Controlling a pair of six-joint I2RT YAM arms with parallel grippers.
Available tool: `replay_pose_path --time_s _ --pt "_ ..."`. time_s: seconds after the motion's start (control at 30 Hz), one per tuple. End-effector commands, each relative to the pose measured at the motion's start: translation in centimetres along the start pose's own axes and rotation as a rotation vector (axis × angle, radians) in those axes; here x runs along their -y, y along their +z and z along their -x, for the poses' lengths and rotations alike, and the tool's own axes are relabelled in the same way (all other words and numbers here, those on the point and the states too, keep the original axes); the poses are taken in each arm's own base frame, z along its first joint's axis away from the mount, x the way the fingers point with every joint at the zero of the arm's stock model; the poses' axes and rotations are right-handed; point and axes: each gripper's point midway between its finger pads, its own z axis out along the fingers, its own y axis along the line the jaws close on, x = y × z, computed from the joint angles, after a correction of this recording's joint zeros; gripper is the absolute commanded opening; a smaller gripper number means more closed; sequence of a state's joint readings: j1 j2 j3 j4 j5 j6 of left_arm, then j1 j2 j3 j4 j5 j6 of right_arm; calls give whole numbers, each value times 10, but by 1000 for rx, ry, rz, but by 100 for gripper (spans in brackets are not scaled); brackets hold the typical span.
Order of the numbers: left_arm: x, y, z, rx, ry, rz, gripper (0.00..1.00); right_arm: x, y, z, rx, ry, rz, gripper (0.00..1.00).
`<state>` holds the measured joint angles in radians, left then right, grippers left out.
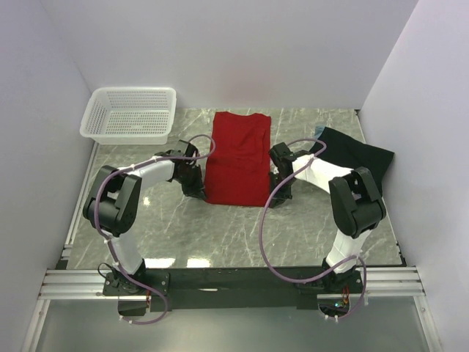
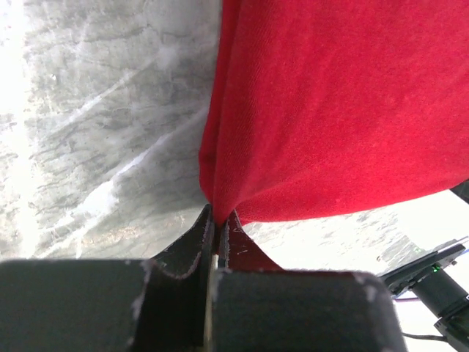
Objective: Fold and stack the t-shirts
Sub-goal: Fold the tshirt
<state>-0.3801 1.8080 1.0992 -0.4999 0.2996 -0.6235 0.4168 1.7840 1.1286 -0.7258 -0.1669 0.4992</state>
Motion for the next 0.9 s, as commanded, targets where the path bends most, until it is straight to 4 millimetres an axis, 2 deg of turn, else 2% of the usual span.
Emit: replay_pose_path --time_s 0.0,0.33,0.5,0.53,0.57,0.7,0.87 --pt "2 -15 9 63 -4 12 0 12 -13 -8 11 -26 -46 0" --pt "11 -17 -9 36 3 -6 0 11 -13 -16 -10 -30 -24 0" --pt "14 -34 -13 63 11 12 0 14 -19 -27 -20 -29 -21 0" --pt "14 -37 -16 57 13 21 0 15 -23 -31 -21 -28 -21 0" --pt "16 -48 -21 64 17 21 0 16 -28 -39 -22 -26 -19 0" --pt "14 -59 -33 48 21 38 0 17 -43 -50 -7 -27 -13 0" --pt "12 -76 -61 7 12 35 0 18 -62 -65 15 -28 -12 0"
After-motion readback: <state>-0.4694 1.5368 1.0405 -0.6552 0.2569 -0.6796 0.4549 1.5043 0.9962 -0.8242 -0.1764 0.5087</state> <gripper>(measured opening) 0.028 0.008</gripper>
